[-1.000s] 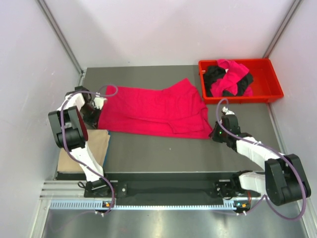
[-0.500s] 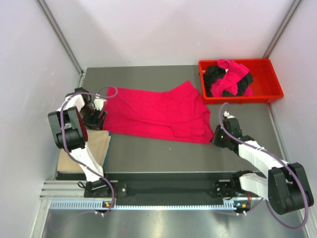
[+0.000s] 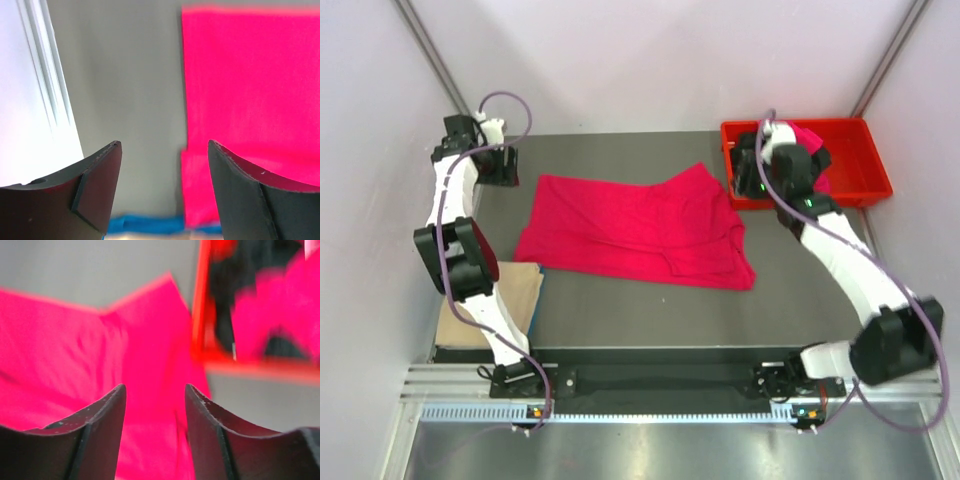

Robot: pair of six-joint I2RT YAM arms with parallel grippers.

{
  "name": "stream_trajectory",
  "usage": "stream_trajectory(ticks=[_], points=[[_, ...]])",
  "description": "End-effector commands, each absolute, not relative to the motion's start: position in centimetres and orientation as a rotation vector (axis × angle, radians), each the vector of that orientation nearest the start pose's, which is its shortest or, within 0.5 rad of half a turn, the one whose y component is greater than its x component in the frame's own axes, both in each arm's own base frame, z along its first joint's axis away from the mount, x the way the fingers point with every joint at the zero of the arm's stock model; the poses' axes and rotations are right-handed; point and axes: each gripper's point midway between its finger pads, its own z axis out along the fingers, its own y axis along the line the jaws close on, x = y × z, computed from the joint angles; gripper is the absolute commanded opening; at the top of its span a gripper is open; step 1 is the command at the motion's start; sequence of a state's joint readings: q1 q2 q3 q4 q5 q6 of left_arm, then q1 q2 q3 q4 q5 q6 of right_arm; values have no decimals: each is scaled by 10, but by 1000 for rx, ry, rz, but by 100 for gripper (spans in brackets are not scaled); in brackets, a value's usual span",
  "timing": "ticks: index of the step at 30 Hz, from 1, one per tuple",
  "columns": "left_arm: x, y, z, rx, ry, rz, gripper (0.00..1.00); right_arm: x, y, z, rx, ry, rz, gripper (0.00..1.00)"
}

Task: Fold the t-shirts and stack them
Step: Fold the tshirt

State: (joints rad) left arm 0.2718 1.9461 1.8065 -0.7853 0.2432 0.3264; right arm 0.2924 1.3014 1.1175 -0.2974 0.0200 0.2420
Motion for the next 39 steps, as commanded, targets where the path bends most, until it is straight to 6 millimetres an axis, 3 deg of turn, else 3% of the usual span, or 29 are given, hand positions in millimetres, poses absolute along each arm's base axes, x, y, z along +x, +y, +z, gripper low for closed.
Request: stream_trajectory(ticks=[1, 2, 4, 5, 6, 7, 8, 9, 10, 11, 12, 14, 15, 17, 24, 31, 34, 38, 39], points=[[529, 95, 169, 6, 2327, -64, 74, 442, 143, 229, -175, 2045, 264, 49], [543, 92, 166, -22, 2311, -68, 73, 466, 158, 224, -205, 2055, 302, 47], [557, 88, 151, -62, 2319, -81, 73, 492, 170, 213, -226, 2072, 322, 45], [564, 80, 148, -58, 2316, -84, 73, 510, 177, 228, -223, 2031, 333, 44], [569, 78, 142, -66, 2321, -81, 73, 527, 185, 191, -232, 2093, 345, 43], [578, 77, 145, -70, 2302, -66, 73, 539, 190, 180, -228, 2104, 355, 43], [584, 70, 129, -75, 2324, -71, 73, 556, 198, 193, -225, 2067, 371, 43], [588, 69, 125, -81, 2324, -64, 73, 567, 200, 152, -225, 2143, 363, 43], [595, 68, 127, -83, 2310, -64, 74, 574, 205, 143, -222, 2159, 369, 43], [599, 66, 112, -103, 2330, -70, 74, 587, 208, 153, -215, 2140, 371, 46], [602, 67, 108, -105, 2331, -71, 75, 595, 208, 123, -208, 2184, 356, 47], [610, 66, 94, -151, 2339, -91, 75, 608, 207, 117, -192, 2177, 328, 50], [613, 67, 92, -160, 2336, -93, 76, 614, 203, 103, -172, 2184, 288, 50], [617, 63, 72, -171, 2356, -112, 77, 620, 202, 88, -174, 2191, 260, 53], [622, 58, 48, -188, 2386, -134, 78, 625, 200, 58, -169, 2240, 231, 54], [614, 36, 32, -175, 2438, -232, 71, 638, 193, 65, -141, 2221, 172, 59], [606, 30, 26, -169, 2467, -255, 54, 637, 197, 57, -136, 2249, 208, 56], [594, 19, 29, -132, 2493, -335, 29, 631, 202, 51, -137, 2274, 248, 28], [592, 17, 30, -126, 2496, -349, 19, 629, 206, 53, -151, 2272, 276, 23]])
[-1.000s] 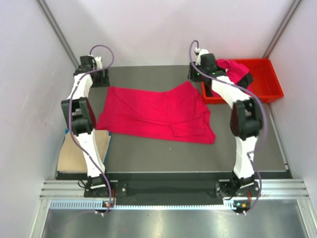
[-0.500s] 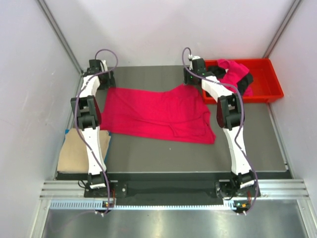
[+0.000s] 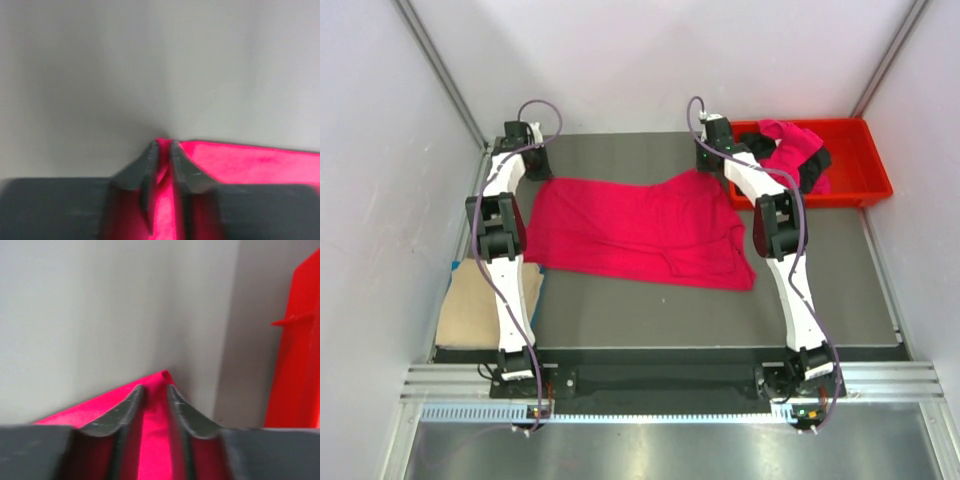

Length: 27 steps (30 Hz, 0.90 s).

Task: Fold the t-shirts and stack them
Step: Fold the tshirt

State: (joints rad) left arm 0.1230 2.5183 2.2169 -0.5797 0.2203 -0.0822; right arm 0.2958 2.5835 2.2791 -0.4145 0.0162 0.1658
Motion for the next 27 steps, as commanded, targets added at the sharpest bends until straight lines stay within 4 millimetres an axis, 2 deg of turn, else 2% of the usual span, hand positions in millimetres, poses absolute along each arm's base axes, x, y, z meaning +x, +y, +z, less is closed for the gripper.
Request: stream_trajectory(ticks=[1, 2, 3, 4, 5, 6, 7, 8, 9, 11, 12, 13, 14, 15, 16, 17, 18, 19, 20, 21, 22, 23, 24, 25, 26, 27], points=[[591, 16, 39, -120, 2484, -356, 7, 629, 207, 54, -148, 2269, 284, 18], [591, 14, 44, -115, 2476, -371, 1, 629, 206, 54, -147, 2266, 290, 9], [590, 15, 47, -114, 2470, -367, 0, 628, 207, 57, -146, 2265, 304, 5], [591, 15, 58, -98, 2450, -358, 0, 628, 207, 61, -144, 2259, 309, 0], [591, 18, 65, -91, 2437, -346, 0, 628, 207, 63, -142, 2256, 310, 0], [590, 19, 67, -82, 2431, -326, 0, 628, 207, 76, -143, 2236, 318, 0], [591, 23, 82, -50, 2401, -297, 0, 627, 207, 83, -145, 2227, 320, 0], [591, 23, 89, -31, 2388, -281, 0, 624, 208, 85, -150, 2225, 322, 0], [590, 25, 101, -27, 2364, -266, 0, 622, 208, 104, -156, 2196, 333, 0], [586, 27, 110, 44, 2342, -232, 0, 614, 209, 114, -163, 2187, 347, 0], [580, 28, 107, 56, 2352, -225, 0, 609, 209, 143, -160, 2144, 366, 0], [579, 30, 121, 94, 2316, -199, 0, 604, 209, 152, -160, 2129, 375, 0], [572, 30, 114, 102, 2334, -198, 0, 592, 208, 170, -160, 2096, 385, 0], [568, 34, 126, 120, 2309, -177, 0, 585, 208, 177, -158, 2081, 397, 0], [567, 37, 128, 127, 2299, -157, 0, 573, 203, 164, -151, 2105, 394, 0], [562, 40, 122, 131, 2303, -143, 0, 563, 201, 192, -150, 2056, 404, 0], [559, 43, 131, 145, 2283, -123, 0, 553, 200, 195, -151, 2054, 417, 0], [557, 46, 132, 150, 2279, -111, 0, 540, 196, 179, -147, 2082, 417, 0], [556, 47, 133, 164, 2268, -101, 0, 528, 194, 201, -147, 2041, 429, 0], [550, 49, 131, 172, 2274, -94, 0, 519, 194, 200, -141, 2044, 437, 0], [548, 50, 130, 202, 2273, -78, 0, 505, 190, 184, -140, 2077, 436, 0], [543, 51, 125, 213, 2286, -71, 0, 495, 187, 201, -135, 2044, 443, 0], [541, 51, 127, 225, 2282, -64, 0, 487, 184, 201, -120, 2045, 446, 0], [539, 51, 127, 249, 2283, -59, 0, 474, 179, 187, -112, 2076, 438, 0], [535, 52, 123, 260, 2291, -60, 0, 465, 176, 201, -105, 2046, 439, 0], [532, 52, 125, 282, 2286, -54, 0, 458, 171, 200, -90, 2049, 429, 0]])
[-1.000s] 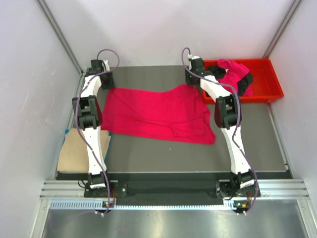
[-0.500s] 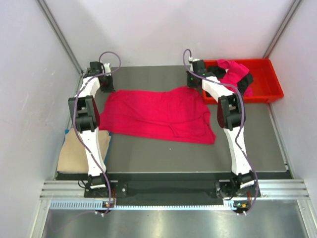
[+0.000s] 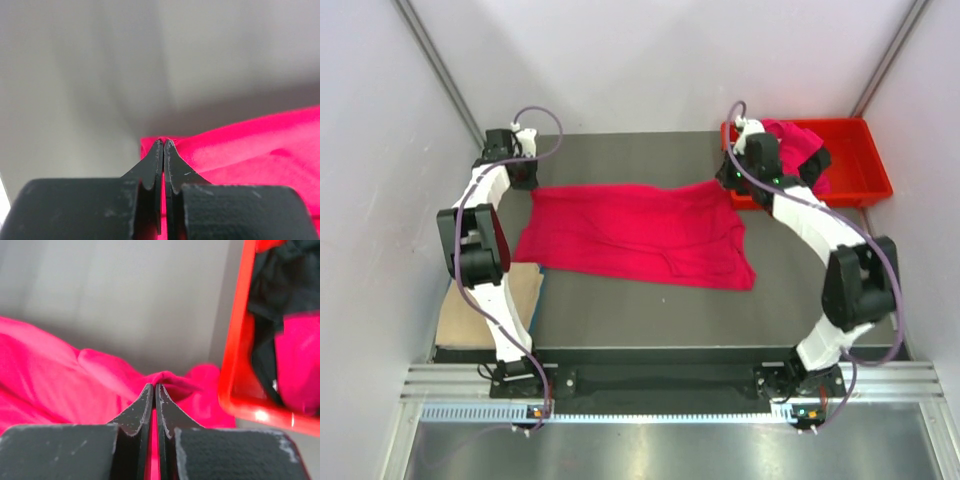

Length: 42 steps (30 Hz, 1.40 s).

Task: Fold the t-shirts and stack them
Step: Fold the tshirt

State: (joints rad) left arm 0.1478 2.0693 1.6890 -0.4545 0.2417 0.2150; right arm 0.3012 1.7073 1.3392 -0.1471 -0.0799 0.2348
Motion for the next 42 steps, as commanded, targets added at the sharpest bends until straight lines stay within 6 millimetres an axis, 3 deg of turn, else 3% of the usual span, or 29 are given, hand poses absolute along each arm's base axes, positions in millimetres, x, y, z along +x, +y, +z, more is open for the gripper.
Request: stream_trajectory(ticks=[1, 2, 3, 4, 6, 7, 13, 18, 22, 27, 32, 35, 38, 42], points=[[530, 51, 126, 296, 2284, -52, 0, 445, 167, 185, -81, 2080, 426, 0], [525, 51, 120, 304, 2297, -51, 0, 436, 166, 197, -76, 2049, 439, 0], [524, 54, 125, 323, 2280, -33, 0, 427, 167, 194, -64, 2055, 462, 0], [522, 56, 124, 333, 2282, -24, 0, 416, 165, 177, -52, 2082, 470, 0], [515, 58, 118, 353, 2291, -13, 0, 399, 170, 174, -30, 2086, 512, 0], [513, 59, 115, 359, 2297, -13, 0, 389, 169, 155, -21, 2126, 515, 0], [498, 68, 89, 387, 2370, 38, 0, 354, 172, 122, 11, 2218, 524, 0], [492, 67, 80, 408, 2390, 29, 0, 329, 174, 98, 32, 2269, 511, 0], [488, 65, 79, 414, 2395, 9, 0, 318, 175, 77, 38, 2326, 499, 0], [480, 63, 78, 444, 2415, -11, 5, 317, 171, 74, 42, 2334, 476, 0], [468, 71, 98, 464, 2388, -68, 37, 315, 175, 75, 19, 2343, 484, 1], [460, 65, 111, 539, 2346, -146, 45, 312, 173, 73, 19, 2358, 477, 6], [459, 55, 111, 585, 2330, -155, 47, 308, 172, 72, 24, 2369, 471, 10], [465, 45, 96, 579, 2367, -146, 43, 306, 169, 75, 40, 2370, 465, 15]])
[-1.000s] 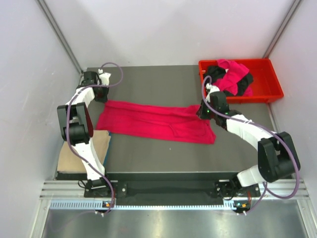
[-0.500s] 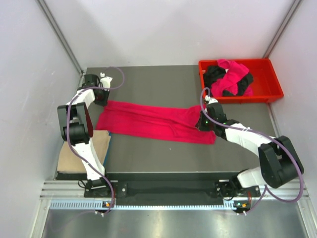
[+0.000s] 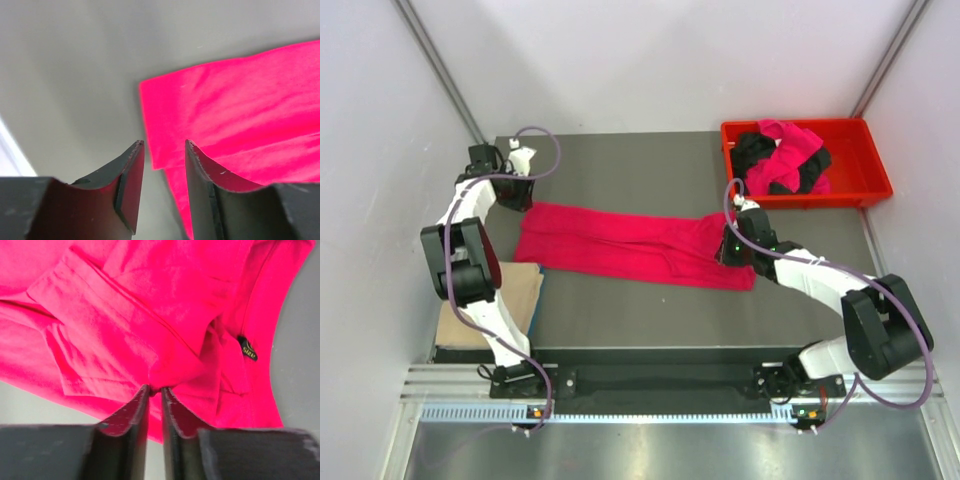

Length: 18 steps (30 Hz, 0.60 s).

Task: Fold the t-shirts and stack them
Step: Fold the tshirt

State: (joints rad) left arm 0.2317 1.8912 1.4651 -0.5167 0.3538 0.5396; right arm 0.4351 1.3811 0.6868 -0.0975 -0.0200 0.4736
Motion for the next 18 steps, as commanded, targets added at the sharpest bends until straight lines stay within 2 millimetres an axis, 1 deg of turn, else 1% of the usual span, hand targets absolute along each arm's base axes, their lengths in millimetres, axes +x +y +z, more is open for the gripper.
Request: stream_trajectory(ticks=[1, 2, 3, 5, 6, 7, 8, 9, 10, 11, 12, 13, 14, 15, 16, 17, 18], points=[[466, 45, 92, 574, 2381, -130, 42, 305, 169, 75, 45, 2373, 468, 18], [468, 43, 83, 585, 2405, -103, 41, 304, 169, 76, 44, 2376, 465, 23], [468, 43, 78, 586, 2419, -95, 41, 301, 167, 75, 47, 2390, 461, 30], [473, 44, 74, 568, 2423, -75, 41, 300, 159, 80, 78, 2384, 415, 37], [477, 48, 77, 546, 2419, -54, 44, 298, 156, 81, 89, 2381, 405, 43], [481, 51, 79, 520, 2413, -29, 45, 297, 153, 89, 111, 2359, 401, 45], [484, 55, 80, 474, 2420, -1, 46, 297, 147, 91, 133, 2346, 375, 47], [492, 60, 87, 449, 2393, 30, 47, 293, 144, 90, 141, 2352, 359, 51], [497, 62, 88, 421, 2385, 45, 51, 292, 142, 94, 153, 2340, 361, 53], [501, 64, 90, 377, 2377, 51, 55, 288, 139, 92, 167, 2346, 353, 54], [509, 67, 97, 354, 2356, 75, 57, 286, 137, 89, 173, 2352, 348, 57], [513, 68, 97, 343, 2351, 73, 61, 284, 135, 87, 198, 2355, 346, 59], [517, 68, 88, 325, 2369, 60, 61, 284, 133, 84, 210, 2353, 336, 59], [527, 72, 93, 309, 2357, 80, 61, 282, 129, 77, 228, 2363, 325, 60], [530, 73, 76, 293, 2390, 79, 61, 281, 128, 73, 245, 2370, 326, 61], [533, 75, 73, 277, 2398, 82, 61, 281, 127, 70, 254, 2371, 326, 61], [540, 76, 74, 278, 2393, 86, 62, 279, 126, 66, 257, 2381, 322, 61]])
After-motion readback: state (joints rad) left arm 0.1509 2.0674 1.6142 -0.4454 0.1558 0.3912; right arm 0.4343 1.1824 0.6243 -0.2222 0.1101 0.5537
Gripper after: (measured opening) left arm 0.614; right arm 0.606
